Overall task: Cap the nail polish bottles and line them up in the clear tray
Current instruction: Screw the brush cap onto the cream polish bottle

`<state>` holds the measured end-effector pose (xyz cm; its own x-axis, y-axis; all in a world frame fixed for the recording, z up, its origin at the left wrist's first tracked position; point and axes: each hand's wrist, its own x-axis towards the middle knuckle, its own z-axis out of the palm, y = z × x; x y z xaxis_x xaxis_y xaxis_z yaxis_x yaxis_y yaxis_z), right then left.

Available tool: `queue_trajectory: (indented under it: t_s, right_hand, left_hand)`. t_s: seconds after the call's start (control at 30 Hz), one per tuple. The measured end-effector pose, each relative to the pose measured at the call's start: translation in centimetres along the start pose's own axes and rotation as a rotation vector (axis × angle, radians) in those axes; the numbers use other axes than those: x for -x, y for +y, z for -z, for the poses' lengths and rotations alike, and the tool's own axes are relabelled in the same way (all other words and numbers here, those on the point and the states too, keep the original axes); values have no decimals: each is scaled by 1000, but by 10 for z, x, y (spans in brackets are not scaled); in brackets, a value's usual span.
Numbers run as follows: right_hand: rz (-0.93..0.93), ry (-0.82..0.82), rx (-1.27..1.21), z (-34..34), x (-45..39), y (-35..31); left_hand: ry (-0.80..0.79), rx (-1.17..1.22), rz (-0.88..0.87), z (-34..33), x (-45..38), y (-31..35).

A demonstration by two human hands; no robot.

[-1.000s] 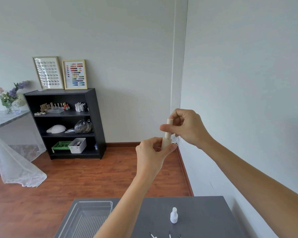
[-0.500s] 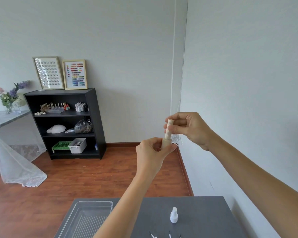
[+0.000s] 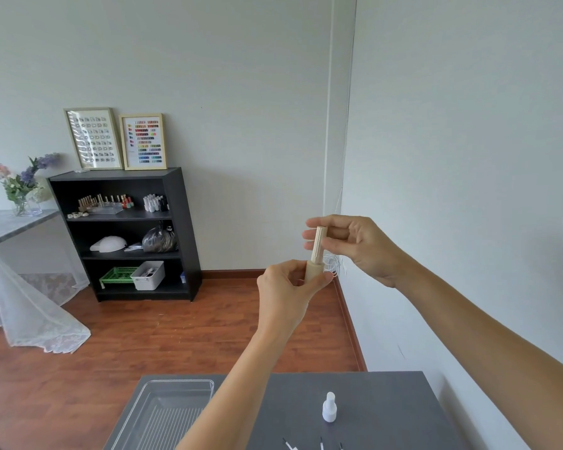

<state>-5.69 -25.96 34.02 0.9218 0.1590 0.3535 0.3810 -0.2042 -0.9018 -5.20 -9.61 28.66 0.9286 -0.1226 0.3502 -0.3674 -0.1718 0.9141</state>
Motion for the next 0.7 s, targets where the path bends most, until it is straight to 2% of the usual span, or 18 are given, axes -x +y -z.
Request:
queue_trajectory:
  t_s: [0.2,0.3,0.37,0.53,0.6,0.7]
  right_hand:
    - [18,241,160,-6,-1,1]
    - [33,299,271,-12,0,4]
    - [13,269,295,-12,1,3]
    - [-40,13,51,-1,4,-1]
    - [-10,17,-34,-1,5,-1]
    - [12,116,-73,-4,4,-2]
  left_hand:
    - [-12,-5,-5,-5,2,-3]
    - [-18,-3,-7,-6,2,-2]
    - [-21,-3,-6,-4,1,-1]
    - [-15,-10,9,0,1,-1]
    - [-17,-9,4,1,2,0]
    - [-19,-14,-7,-2,2,-2]
